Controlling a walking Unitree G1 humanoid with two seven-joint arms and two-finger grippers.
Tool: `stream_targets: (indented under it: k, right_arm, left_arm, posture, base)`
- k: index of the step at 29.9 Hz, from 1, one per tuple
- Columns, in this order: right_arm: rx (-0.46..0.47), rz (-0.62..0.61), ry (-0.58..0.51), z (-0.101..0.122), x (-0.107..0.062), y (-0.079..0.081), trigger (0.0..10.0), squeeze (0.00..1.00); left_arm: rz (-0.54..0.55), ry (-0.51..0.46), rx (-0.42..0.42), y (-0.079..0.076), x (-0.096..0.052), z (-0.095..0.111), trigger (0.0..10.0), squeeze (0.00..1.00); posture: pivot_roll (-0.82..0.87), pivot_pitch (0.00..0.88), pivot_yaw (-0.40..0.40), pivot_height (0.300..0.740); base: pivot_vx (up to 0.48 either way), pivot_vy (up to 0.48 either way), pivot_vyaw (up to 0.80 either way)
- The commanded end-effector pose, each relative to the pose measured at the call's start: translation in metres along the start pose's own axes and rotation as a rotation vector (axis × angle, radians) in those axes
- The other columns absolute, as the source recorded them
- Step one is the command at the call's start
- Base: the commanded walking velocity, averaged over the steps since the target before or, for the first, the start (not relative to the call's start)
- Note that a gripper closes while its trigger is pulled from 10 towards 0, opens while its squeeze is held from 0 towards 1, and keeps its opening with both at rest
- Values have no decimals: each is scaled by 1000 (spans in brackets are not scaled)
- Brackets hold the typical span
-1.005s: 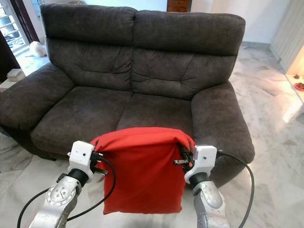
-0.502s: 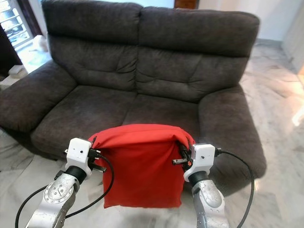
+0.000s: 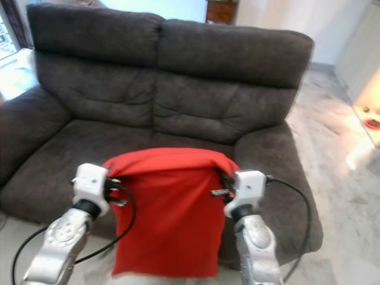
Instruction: Move the pillow to the sofa from floor
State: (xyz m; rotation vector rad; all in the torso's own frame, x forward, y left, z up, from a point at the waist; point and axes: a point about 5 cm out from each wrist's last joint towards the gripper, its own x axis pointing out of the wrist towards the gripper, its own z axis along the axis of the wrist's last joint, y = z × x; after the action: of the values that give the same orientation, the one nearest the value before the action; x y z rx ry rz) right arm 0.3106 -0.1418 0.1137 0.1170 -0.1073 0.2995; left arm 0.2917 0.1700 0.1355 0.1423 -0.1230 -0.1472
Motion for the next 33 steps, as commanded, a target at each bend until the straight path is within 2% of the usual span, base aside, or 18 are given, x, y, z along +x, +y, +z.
stream_targets:
  k: [1,5,9,10,12,15,16,19,22,24,25,28,31,33]
  right_arm:
    - [-42,-80,-130,27,-2,-20,10000,0]
    - [-29,-74,-164,36,3,-18,10000,0]
    - [-65,-21,-242,60,15,-11,10000,0]
    - [-65,-21,-242,60,15,-11,10000,0]
    - [-93,10,-297,76,24,-5,10000,0]
    - [-98,33,-320,82,27,-2,10000,0]
    - [-118,95,-362,95,34,5,10000,0]
    - [-132,115,-387,105,41,6,10000,0]
    - [-145,113,-388,108,46,5,10000,0]
    - [-150,98,-375,108,50,1,10000,0]
    - [-150,98,-375,108,50,1,10000,0]
    - [-166,101,-315,94,49,-2,10000,0]
    - [-169,112,-294,89,48,-1,10000,0]
    - [-193,144,-198,71,45,-1,10000,0]
  left_arm:
    - [62,-110,6,15,4,26,10000,0]
    - [77,-139,29,23,7,37,10000,0]
    - [109,-217,72,40,14,66,10000,0]
    - [109,-217,72,40,14,66,10000,0]
    - [128,-264,99,47,17,83,10000,0]
    - [131,-280,111,49,18,90,10000,0]
    - [142,-312,132,55,20,102,10000,0]
    - [158,-337,141,63,22,113,10000,0]
    - [154,-333,148,65,23,115,10000,0]
    - [135,-290,206,67,22,110,10000,0]
    - [135,-290,206,67,22,110,10000,0]
    - [59,-231,196,59,16,98,10000,0]
    - [32,-212,197,56,14,93,10000,0]
    - [-41,-123,190,49,11,75,10000,0]
  posture:
    - [129,71,-17,740]
    - [130,69,-16,740]
    - [132,68,-12,740]
    - [132,68,-12,740]
    - [135,67,-11,740]
    - [139,67,-9,740]
    - [144,64,-8,740]
    - [148,61,-8,740]
    - [148,61,-8,740]
    - [150,60,-8,740]
    - [150,60,-8,740]
    - [159,68,-10,740]
    - [159,68,-10,740]
    - [157,75,-11,740]
  base:
    - [360,0,0]
    - [359,0,0]
    - [357,0,0]
    - [360,0,0]
    - [360,0,0]
    - [358,0,0]
    - [360,0,0]
    - [358,0,0]
    - [360,0,0]
    - [309,0,0]
    - [262,0,0]
    - [0,0,0]
    - [0,0,0]
    - [0,0,0]
